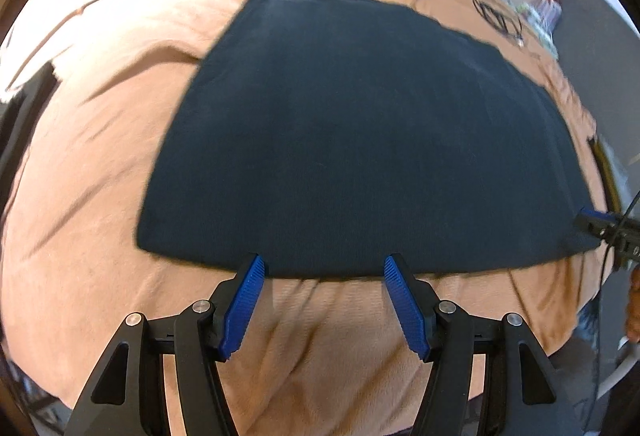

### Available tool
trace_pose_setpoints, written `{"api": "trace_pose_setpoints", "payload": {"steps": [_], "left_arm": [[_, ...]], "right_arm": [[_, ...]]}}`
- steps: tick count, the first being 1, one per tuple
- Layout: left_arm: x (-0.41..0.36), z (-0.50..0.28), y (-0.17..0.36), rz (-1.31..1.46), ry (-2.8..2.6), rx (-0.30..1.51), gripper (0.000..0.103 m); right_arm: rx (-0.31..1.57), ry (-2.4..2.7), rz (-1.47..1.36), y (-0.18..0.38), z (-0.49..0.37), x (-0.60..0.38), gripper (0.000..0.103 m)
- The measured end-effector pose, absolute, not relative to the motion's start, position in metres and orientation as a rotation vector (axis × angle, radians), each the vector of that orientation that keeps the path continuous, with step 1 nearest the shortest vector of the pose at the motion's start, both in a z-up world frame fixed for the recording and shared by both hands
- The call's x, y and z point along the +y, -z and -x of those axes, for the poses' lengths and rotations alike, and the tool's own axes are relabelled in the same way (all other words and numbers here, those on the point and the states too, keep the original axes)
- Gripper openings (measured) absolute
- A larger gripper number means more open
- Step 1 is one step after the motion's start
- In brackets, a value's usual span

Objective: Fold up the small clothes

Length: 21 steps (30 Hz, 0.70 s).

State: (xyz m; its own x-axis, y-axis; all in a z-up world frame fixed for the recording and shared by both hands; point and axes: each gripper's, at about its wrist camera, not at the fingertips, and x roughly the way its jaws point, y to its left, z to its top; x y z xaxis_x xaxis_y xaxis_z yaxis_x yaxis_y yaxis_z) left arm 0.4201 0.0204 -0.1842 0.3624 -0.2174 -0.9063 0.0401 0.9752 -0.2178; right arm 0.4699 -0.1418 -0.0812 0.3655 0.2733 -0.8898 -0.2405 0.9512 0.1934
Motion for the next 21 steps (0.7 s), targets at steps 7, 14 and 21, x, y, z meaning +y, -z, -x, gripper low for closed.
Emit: {"api": "trace_pose_setpoints", "payload": {"steps": [7,14,21], "left_arm": [[0.066,-0.414,0.167,0.289,0.087,1.119,0.064],[0.107,-0.409,0.168,0.383,-0.004,1.1,0.057],[0.125,-0.409,0.18,0.478,-0.025,1.12,0.049]], "right_arm": [[1.129,-0.427,-0.104,0.097,-0.482,-0.12,0.024],[1.137,-0.48,-0.13,0.123,-0.492,-0.115,0.006],[1.15,-0.515,-0.134,0.135,-0.49,-0.104,0.004]]}}
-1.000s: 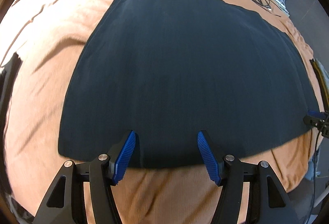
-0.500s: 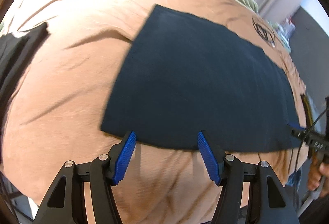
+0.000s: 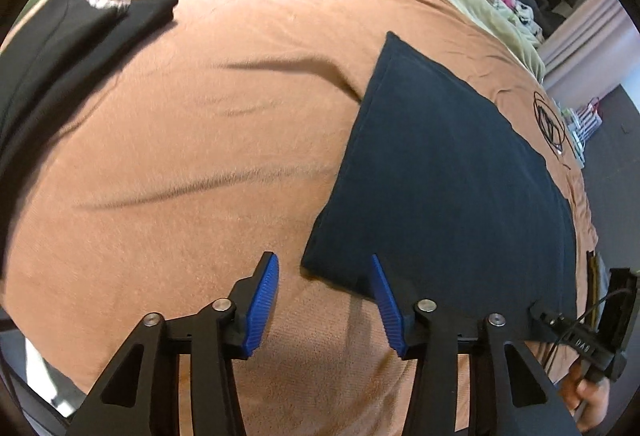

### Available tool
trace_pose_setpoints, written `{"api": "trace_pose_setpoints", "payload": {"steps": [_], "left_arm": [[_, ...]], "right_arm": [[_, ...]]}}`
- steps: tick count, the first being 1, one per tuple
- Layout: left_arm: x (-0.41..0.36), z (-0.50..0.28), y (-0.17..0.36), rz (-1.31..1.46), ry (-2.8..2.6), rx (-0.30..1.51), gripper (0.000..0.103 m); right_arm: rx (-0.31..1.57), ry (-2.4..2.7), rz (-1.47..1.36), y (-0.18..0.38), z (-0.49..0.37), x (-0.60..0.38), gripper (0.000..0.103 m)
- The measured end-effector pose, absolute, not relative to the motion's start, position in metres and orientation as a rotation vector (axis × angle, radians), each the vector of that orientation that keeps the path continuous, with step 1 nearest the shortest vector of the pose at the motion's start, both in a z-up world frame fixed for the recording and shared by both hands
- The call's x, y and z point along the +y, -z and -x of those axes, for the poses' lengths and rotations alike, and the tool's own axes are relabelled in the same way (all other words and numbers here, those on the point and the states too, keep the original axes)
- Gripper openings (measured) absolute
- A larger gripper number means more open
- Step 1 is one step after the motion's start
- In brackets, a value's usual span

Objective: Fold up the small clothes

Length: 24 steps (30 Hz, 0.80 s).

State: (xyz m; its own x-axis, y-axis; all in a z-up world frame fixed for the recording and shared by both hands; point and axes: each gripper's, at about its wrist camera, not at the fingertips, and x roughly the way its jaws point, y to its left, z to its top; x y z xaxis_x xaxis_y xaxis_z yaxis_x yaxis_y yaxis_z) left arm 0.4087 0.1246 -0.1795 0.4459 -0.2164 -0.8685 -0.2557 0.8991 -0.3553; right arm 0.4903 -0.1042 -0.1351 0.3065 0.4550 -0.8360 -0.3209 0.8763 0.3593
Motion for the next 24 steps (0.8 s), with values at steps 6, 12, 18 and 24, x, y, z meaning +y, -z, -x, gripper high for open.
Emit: {"api": "trace_pose_setpoints", "payload": {"steps": [6,12,18,24], "left_arm": [[0.129,-0.413,0.193,0.534,-0.028,1.143,0.039],[0.135,-0.413,0.2,0.586,-0.011,1.128,0.037],[0.139,-0.41,0.206,0.616,0.03,1.106,0.018],[0.136,-0.406,0.195,0.569,0.022,1.074,0.011]], "right_arm": [[1.158,-0.522,-0.166,0.139,-0.486,-0.114,0.004],[1.166,-0.514,-0.179,0.141,-0.48,-0.111,0.004],[1.191,-0.498,-0.188,0.141,-0.476,-0.108,0.001],[1.189,-0.459,-0.191,0.129,-0.492,-0.112,0.001]]}}
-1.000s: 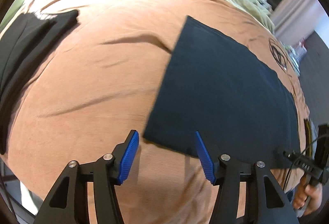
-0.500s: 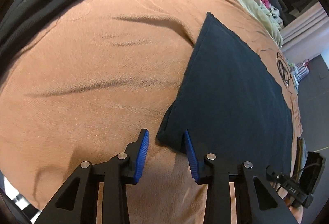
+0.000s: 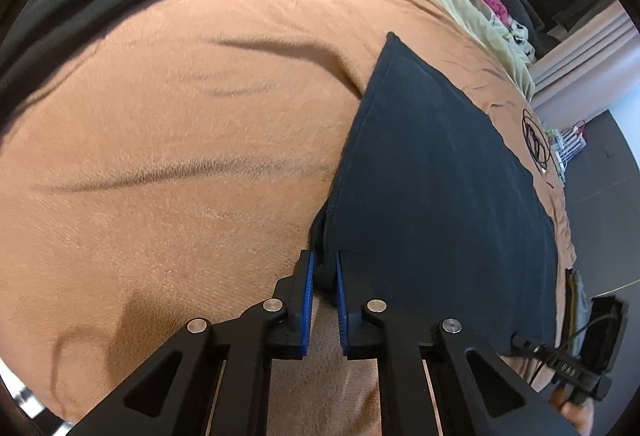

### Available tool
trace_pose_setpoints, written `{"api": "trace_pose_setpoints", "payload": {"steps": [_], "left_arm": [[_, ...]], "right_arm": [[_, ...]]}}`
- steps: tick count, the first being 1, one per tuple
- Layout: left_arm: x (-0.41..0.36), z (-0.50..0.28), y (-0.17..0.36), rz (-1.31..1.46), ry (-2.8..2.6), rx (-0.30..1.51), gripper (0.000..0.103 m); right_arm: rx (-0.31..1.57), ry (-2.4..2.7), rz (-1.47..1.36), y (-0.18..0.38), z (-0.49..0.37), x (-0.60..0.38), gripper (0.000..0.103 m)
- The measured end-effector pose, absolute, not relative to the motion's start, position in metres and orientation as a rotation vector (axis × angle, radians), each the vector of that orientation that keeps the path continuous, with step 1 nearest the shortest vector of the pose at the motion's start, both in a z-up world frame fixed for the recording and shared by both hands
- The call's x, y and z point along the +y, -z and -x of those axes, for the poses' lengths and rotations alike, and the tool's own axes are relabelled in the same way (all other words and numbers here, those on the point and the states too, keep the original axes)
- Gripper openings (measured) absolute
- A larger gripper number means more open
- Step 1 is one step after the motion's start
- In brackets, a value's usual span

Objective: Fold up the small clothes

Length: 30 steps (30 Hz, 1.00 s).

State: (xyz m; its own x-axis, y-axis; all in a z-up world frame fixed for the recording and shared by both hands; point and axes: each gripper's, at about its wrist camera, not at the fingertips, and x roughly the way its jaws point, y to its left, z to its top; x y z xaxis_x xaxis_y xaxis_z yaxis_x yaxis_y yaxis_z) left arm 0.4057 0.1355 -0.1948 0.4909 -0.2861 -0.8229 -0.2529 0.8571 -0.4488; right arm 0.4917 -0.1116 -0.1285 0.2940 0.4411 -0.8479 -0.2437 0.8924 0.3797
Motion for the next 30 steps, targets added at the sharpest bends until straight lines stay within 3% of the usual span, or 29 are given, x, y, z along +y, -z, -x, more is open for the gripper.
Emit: {"api": "trace_pose_setpoints", "payload": {"steps": [20,30], "left_arm": [[0.137,-0.398,0.177,0.612,-0.034,1.009,0.01],[0.142,-0.401,0.192,0.657,-0.052,1.048,0.01]], "right_arm": [[1.174,-0.442,-0.151,0.126,-0.593,-0.1,0.0],[1.154,-0.389,-0.12,0.122,-0.65,-0.097,0.0]]}}
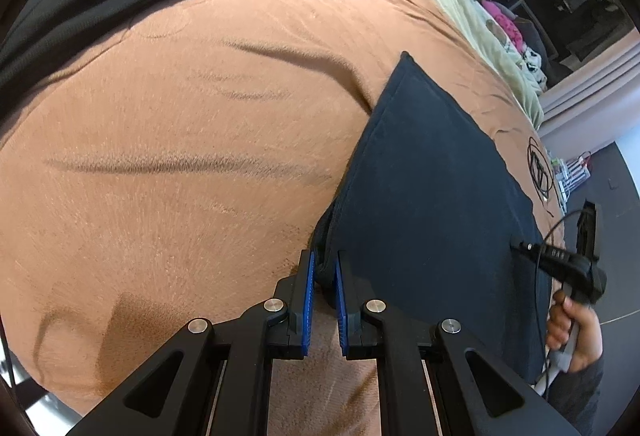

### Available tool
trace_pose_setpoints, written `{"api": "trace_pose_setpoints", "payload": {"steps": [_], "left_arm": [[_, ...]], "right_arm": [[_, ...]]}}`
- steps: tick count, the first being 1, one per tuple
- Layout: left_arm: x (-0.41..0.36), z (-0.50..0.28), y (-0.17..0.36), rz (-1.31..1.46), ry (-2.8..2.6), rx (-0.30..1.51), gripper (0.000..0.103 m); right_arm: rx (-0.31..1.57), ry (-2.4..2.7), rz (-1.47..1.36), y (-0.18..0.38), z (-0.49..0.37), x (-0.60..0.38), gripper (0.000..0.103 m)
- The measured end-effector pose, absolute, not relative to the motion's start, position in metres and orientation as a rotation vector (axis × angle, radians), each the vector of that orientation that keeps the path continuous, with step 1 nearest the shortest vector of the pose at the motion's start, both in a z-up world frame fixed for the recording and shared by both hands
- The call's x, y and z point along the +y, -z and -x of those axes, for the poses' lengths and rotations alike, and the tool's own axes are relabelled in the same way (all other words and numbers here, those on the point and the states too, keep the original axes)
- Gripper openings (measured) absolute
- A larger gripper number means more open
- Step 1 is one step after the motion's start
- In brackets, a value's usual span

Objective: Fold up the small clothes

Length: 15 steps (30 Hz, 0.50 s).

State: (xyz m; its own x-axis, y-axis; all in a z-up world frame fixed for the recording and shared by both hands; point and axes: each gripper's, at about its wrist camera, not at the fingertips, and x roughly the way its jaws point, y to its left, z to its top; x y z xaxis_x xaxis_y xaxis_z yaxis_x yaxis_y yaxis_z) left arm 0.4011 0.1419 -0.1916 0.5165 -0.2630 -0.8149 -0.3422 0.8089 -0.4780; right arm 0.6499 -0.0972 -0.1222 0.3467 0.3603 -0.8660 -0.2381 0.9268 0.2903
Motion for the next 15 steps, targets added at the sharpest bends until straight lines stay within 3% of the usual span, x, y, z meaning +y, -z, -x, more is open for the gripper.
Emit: {"api": "trace_pose_setpoints", "payload": {"steps": [15], "left_arm": [[0.141,-0.408,0.199,0.661,-0.068,1.075,0.01]], "right_arm": [[1.12,-0.328,-0.12,0.128,-0.712,-0.097,0.0]]}}
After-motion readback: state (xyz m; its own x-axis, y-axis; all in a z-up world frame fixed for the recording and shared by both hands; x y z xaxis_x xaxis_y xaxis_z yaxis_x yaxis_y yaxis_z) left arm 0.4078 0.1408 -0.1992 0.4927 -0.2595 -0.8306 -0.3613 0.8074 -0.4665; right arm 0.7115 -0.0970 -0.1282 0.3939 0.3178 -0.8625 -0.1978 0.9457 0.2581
